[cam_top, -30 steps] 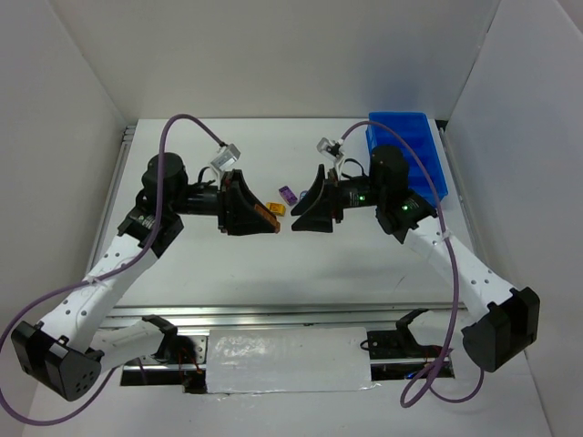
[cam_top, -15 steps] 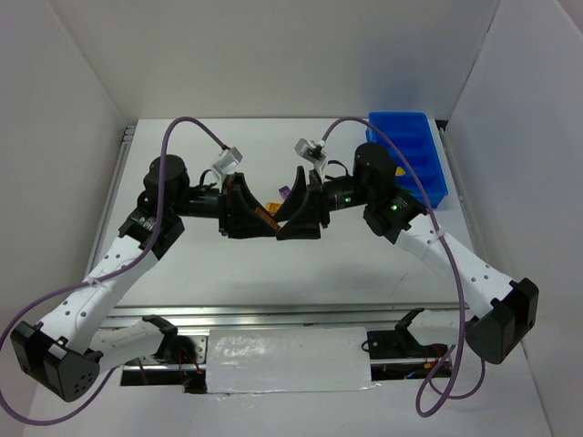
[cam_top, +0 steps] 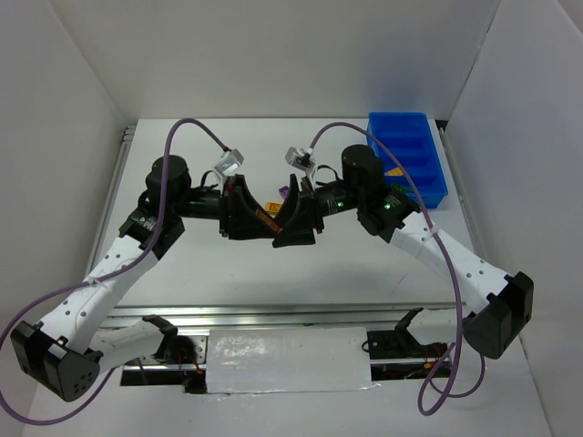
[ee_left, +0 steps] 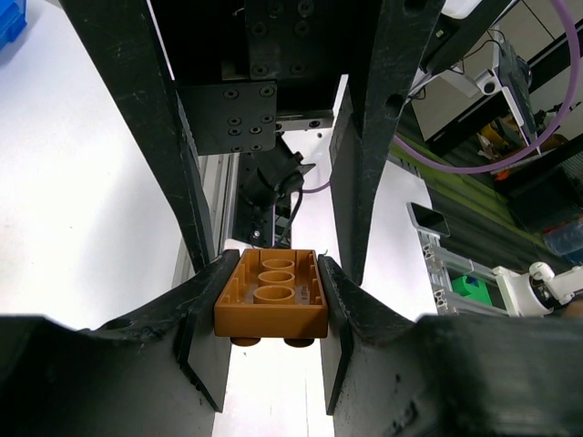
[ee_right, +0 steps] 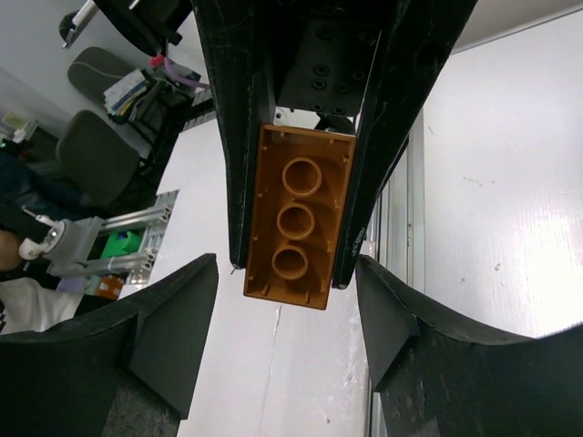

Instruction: Sort the legos into containers by color

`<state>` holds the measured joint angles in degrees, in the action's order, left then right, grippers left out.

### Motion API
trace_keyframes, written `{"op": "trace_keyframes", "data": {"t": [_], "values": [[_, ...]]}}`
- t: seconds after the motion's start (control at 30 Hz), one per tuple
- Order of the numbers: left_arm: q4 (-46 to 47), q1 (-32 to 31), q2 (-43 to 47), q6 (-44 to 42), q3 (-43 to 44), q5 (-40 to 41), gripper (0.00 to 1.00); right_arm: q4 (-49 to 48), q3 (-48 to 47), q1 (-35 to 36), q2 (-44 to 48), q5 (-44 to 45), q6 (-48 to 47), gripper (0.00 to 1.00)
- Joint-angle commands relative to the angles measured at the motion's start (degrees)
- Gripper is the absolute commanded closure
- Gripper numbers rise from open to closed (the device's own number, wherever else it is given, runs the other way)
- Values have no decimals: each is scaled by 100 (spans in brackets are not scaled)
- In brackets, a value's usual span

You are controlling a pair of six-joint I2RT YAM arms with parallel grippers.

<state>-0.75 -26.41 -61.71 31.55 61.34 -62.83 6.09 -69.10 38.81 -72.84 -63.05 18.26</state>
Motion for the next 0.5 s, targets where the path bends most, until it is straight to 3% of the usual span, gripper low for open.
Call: {"op": "trace_keyframes", "data": {"t": [0.0,0.1,0.17,0.47], "values": [[93,-22,116,-175,106,-19,100,322,-244,57,33,64,-349,30],[102,-22,133,-176,106,-28,100,481,-314,57,-2,126,-473,32],[128,-13,151,-149,80,-28,100,446,-315,57,-2,135,-455,46],[-39,-13,177,-246,71,-80,100,130,-350,48,33,188,-253,57]]}}
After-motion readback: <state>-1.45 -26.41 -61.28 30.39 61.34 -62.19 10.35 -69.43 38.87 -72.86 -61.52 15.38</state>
